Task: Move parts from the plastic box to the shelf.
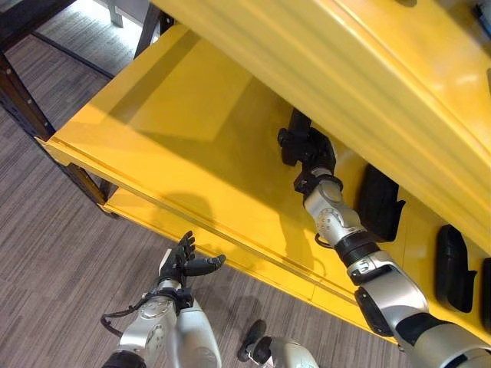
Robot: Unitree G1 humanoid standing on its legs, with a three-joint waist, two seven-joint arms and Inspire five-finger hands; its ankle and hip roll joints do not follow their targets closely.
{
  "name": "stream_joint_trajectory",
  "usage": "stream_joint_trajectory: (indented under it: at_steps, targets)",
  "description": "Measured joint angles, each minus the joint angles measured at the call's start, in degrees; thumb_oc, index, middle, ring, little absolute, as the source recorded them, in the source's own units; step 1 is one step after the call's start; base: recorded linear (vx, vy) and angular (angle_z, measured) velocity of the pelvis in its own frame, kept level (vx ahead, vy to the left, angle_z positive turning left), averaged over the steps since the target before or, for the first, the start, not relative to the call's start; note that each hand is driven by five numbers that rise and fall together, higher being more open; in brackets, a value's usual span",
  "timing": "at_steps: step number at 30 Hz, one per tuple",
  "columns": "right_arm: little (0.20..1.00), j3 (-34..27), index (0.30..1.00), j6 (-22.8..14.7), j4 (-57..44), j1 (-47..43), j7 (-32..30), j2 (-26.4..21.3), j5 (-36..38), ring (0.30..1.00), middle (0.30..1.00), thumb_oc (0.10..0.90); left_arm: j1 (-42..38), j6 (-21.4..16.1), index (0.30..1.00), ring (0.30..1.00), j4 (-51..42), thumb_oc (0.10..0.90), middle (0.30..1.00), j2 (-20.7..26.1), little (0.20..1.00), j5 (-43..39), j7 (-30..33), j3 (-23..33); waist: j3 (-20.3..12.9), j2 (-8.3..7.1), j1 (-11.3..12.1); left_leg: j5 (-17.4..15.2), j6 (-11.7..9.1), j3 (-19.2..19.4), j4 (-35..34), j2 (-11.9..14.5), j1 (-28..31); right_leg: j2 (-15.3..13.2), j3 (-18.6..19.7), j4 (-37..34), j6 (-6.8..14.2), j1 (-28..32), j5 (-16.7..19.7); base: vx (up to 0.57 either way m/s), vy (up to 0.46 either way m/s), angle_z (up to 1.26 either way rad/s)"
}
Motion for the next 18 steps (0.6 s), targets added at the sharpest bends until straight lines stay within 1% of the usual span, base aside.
stream_joint_trajectory:
  at_steps: [2,5,6,8,12,13,16,18]
  targets:
    - [0.300,0.0,0.300,-1.4,1.2,0.0,0.3,1.9,2.7,0.300,0.300,0.400,0.0,0.0,1.000,1.000,0.0,0.900,1.000,0.0,1.000,0.0,0.0,0.0,-0.1,-0.08,0.2,0.2,0.0,-0.6,0.1,0.1,0.0,0.2,-0.2,0.2,0.0,0.3,0.0,-0.02,-0.020,0.04]
    - [0.300,0.0,0.300,-2.2,1.3,0.5,0.6,2.2,4.5,0.300,0.300,0.400,0.0,0.0,1.000,1.000,0.0,0.900,1.000,0.0,1.000,0.0,0.1,0.0,-0.2,-0.28,0.6,0.3,-0.1,-0.6,-0.1,0.0,0.0,0.3,-0.2,0.1,0.0,0.4,0.0,-0.02,-0.004,0.03]
    - [0.300,0.0,0.300,-2.9,1.3,1.5,1.0,2.3,5.3,0.300,0.300,0.400,0.0,0.0,1.000,1.000,0.0,0.900,1.000,0.0,1.000,0.0,0.2,-0.1,-0.5,-0.66,1.3,0.4,-0.1,-0.6,-0.3,0.1,0.0,0.4,-0.3,0.1,0.0,0.4,0.0,-0.03,-0.003,0.03]
    - [0.300,0.0,0.300,-3.6,1.3,2.0,1.5,2.7,6.9,0.300,0.300,0.400,0.4,0.0,1.000,1.000,0.0,0.900,1.000,0.0,1.000,0.0,0.7,-0.1,-0.5,-1.09,1.4,0.4,-0.1,-0.8,-0.3,0.0,0.0,0.4,-0.3,0.1,0.0,0.5,0.0,-0.01,-0.002,0.02]
    - [0.300,0.1,0.300,-4.0,1.3,2.6,2.0,2.9,7.3,0.300,0.300,0.400,0.5,0.0,1.000,1.000,0.0,0.900,1.000,0.0,1.000,0.0,1.2,-0.1,-0.5,-1.77,1.4,0.4,0.2,-1.0,-0.5,0.0,0.1,0.6,-0.4,0.1,0.0,0.7,0.0,-0.01,0.001,0.02]
    - [0.300,0.2,0.300,-4.6,1.2,3.3,2.7,3.0,7.7,0.300,0.300,0.400,0.5,0.0,1.000,1.000,0.0,0.900,1.000,-0.1,1.000,0.0,1.2,-0.1,-0.5,-2.13,1.4,0.5,0.3,-0.9,-0.7,-0.1,0.1,0.6,-0.4,0.0,0.0,0.7,0.0,0.00,0.000,0.00]
    - [0.300,0.2,0.300,-4.9,1.0,3.7,3.6,3.0,7.8,0.300,0.300,0.400,0.7,0.0,1.000,1.000,0.4,0.900,1.000,-0.1,1.000,0.0,1.2,0.0,-0.4,-2.13,1.4,0.6,0.3,-0.7,-1.2,-0.3,0.3,0.4,-0.4,-0.6,-0.1,0.9,0.2,-0.01,0.066,0.00]
    - [0.300,0.5,0.300,-5.0,0.5,3.7,3.8,2.7,7.7,0.300,0.300,0.400,0.7,0.0,1.000,1.000,0.6,0.900,1.000,0.5,1.000,0.0,1.2,0.0,0.0,-1.58,1.1,0.8,0.6,0.1,-1.7,-0.9,0.3,0.3,-0.3,-2.6,0.0,1.0,1.6,-0.05,0.153,-0.04]
